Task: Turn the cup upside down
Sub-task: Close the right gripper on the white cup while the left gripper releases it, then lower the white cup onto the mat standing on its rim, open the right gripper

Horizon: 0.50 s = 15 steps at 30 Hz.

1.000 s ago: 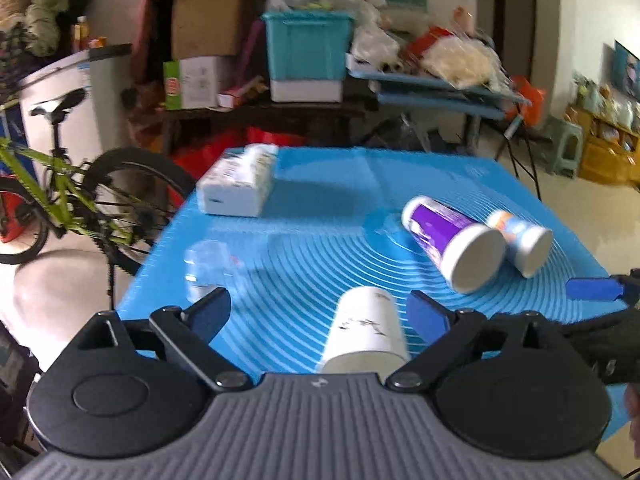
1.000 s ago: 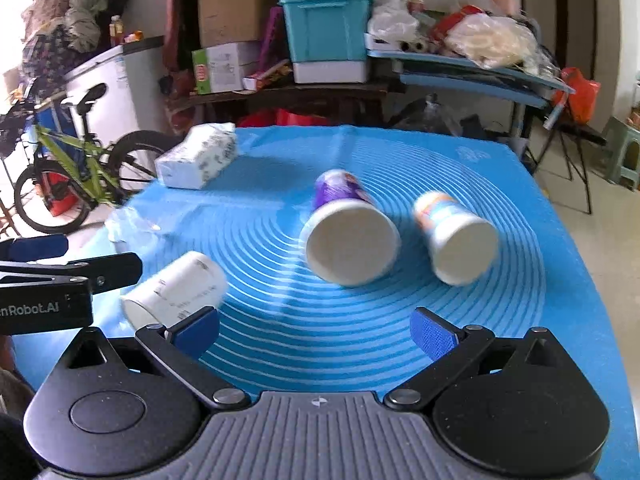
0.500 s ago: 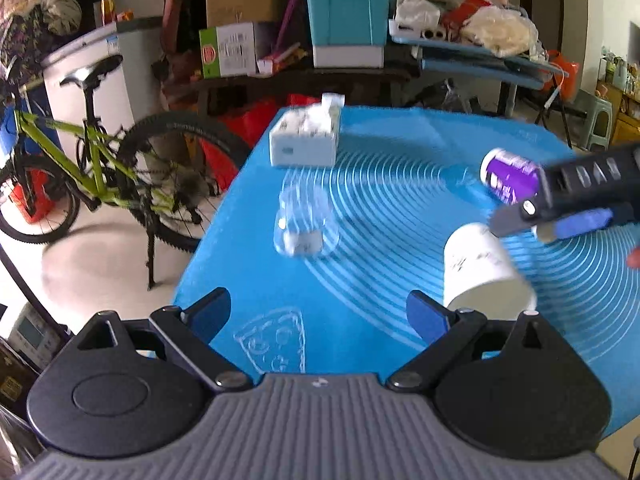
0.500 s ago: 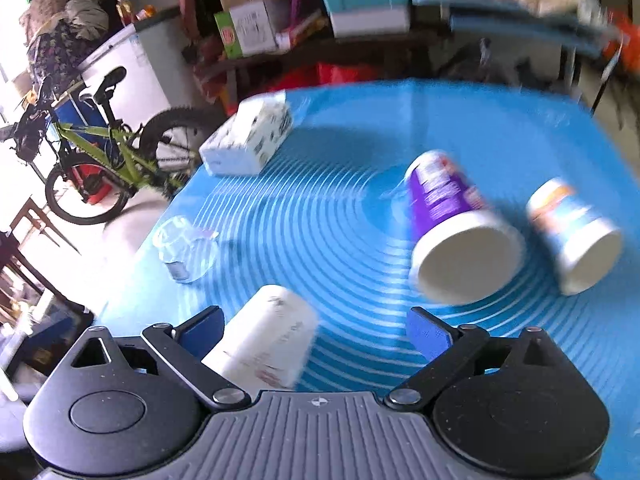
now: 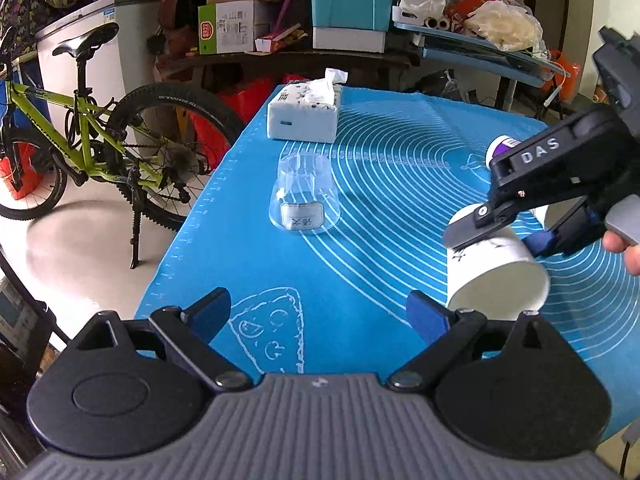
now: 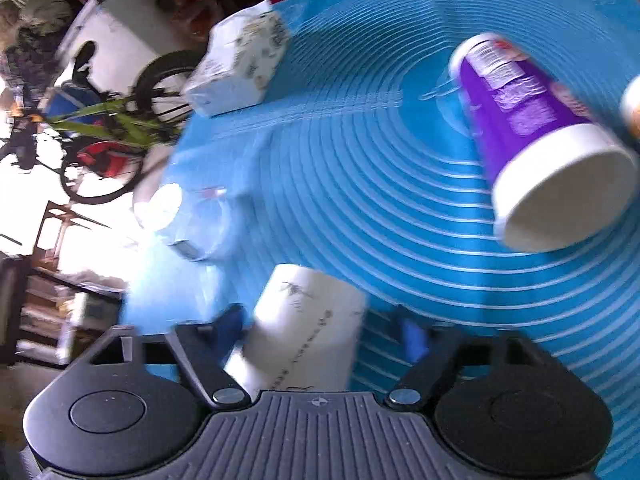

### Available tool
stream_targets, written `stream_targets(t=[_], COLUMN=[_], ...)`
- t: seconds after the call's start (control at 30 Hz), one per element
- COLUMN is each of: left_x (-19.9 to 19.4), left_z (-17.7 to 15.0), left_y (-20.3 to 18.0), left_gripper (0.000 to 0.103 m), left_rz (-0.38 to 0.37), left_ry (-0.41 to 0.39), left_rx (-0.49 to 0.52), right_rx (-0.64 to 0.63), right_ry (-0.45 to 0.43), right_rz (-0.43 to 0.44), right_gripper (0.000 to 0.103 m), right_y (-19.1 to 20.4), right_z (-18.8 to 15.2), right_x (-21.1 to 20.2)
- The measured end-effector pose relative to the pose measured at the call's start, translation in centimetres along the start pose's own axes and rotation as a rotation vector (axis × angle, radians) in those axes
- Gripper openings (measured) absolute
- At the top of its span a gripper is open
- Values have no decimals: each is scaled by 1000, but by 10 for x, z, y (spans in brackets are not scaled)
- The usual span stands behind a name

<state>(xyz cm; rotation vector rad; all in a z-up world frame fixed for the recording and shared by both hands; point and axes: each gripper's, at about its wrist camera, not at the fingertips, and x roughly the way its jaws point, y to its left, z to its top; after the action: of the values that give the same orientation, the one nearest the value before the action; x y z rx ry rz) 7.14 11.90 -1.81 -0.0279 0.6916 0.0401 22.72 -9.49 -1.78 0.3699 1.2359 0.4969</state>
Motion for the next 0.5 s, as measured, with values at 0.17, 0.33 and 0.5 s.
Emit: stream_targets(t=[0.17,0.33,0.5], left_x=[-3,-4,-2], left_z=[1,4,7], left_y=[1,6,6], left_gripper=[94,94,94], left_rz=[-8,2,20], left_ry=[-18,-46,-60], left_rx=[-18,-65,-81], right_rx=[-129,-393,-783], right_ry=[-90,-434,-707], right_rz=[-31,-140,-318], right_gripper=[57,57,57], right_y=[18,48,66], right_z=[-9,-24,-63], right_x=[-5,-20,2])
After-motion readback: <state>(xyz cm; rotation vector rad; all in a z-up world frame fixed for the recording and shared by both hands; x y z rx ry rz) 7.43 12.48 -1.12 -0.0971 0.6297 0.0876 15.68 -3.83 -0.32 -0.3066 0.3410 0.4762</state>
